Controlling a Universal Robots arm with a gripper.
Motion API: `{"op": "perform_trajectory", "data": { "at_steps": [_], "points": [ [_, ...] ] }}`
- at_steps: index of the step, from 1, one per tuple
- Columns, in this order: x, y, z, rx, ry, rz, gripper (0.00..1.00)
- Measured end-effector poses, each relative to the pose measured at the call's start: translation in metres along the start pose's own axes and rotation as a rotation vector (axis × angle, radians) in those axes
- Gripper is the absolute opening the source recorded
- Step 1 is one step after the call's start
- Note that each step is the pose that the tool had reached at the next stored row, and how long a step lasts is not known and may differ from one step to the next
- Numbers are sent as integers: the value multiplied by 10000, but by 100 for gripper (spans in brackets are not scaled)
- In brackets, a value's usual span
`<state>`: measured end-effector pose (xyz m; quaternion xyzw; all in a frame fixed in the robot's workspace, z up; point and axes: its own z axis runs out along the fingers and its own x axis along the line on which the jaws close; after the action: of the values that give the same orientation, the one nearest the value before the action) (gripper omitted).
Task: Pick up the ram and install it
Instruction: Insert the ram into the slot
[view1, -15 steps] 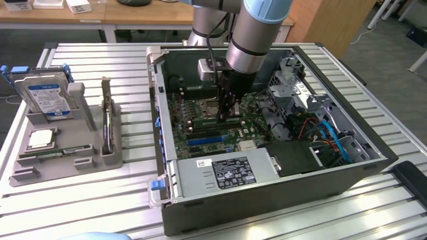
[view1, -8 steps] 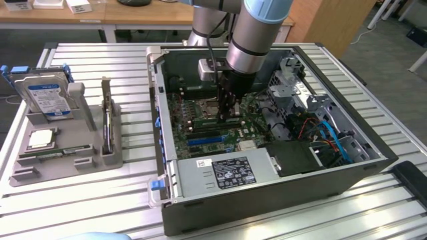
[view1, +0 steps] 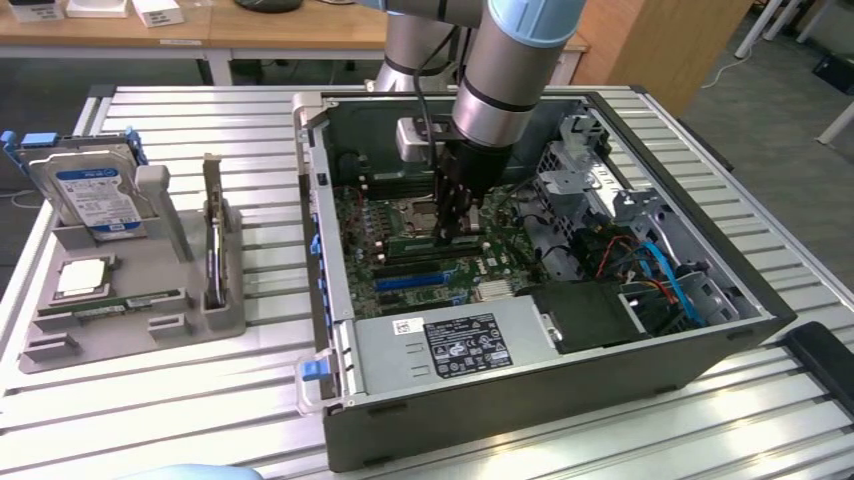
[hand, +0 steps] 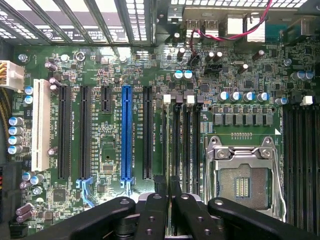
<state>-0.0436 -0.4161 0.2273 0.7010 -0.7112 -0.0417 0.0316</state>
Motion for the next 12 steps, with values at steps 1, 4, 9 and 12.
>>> {"op": "perform_trajectory", "data": {
  "at_steps": [1,4,9,12],
  "points": [
    [-1,0,0,0,0,0,13],
    [-1,0,0,0,0,-1,13],
    [0,0,20,18,5,-1,13],
    [0,3,23,18,5,-1,13]
  ]
}}
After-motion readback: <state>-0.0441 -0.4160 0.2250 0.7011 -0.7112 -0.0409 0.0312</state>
